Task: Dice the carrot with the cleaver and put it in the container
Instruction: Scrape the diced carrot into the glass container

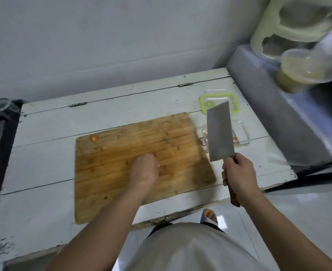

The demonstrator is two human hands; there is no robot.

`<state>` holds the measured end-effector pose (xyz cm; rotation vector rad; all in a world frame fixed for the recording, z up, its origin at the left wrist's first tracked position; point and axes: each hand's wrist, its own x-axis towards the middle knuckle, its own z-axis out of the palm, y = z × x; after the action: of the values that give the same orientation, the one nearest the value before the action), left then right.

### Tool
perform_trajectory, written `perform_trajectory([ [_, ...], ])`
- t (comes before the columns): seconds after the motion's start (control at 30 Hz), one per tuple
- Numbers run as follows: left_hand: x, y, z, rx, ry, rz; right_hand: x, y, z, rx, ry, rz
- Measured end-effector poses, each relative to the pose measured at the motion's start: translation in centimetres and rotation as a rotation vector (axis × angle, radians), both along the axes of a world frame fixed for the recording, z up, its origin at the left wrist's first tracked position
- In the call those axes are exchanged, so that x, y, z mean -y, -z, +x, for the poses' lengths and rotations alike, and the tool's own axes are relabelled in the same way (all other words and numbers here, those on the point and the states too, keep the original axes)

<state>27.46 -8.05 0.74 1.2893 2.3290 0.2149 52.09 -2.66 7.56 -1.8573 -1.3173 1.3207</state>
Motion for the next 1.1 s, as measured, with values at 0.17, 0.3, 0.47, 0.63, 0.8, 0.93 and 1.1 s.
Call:
perform_trajectory([
  [0.17,-1.2,-2.0,2.1,-0.088,0.051,-0.112,-2.7,-1.2,3.9,-0.032,0.054,0.020],
  [0.3,-7.8,-4.8,7.5,0.109,0.139,0.133,-4.9,-1.8,7.1,-0.062,0.112,0.023],
  [0.47,-16.1,-5.4,14.3,-0.043,0.381,0.276,-6.9,-2.5,10.9,-0.024,0.106,0.055],
  [0.63,-17.8,-4.7,13.5,-0.186,0.562,0.079,-8.2,-2.2,13.1,-0.021,0.055,0.083],
  [0.8,-15.7,-6.1,10.9,0.099,0.260,0.276,-8.7,-1.9,12.3,0.019,-0.064,0.116],
  [0.93,-11.1,-6.7,6.7,0.373,-0.244,0.500,-7.3,-2.8,8.0,0.077,-0.386,0.265],
  [1.1,-0.4,-4.8,1.0,0.331,-0.803,0.596,-3.1,-0.4,-1.6,0.360,-0.982,0.609],
])
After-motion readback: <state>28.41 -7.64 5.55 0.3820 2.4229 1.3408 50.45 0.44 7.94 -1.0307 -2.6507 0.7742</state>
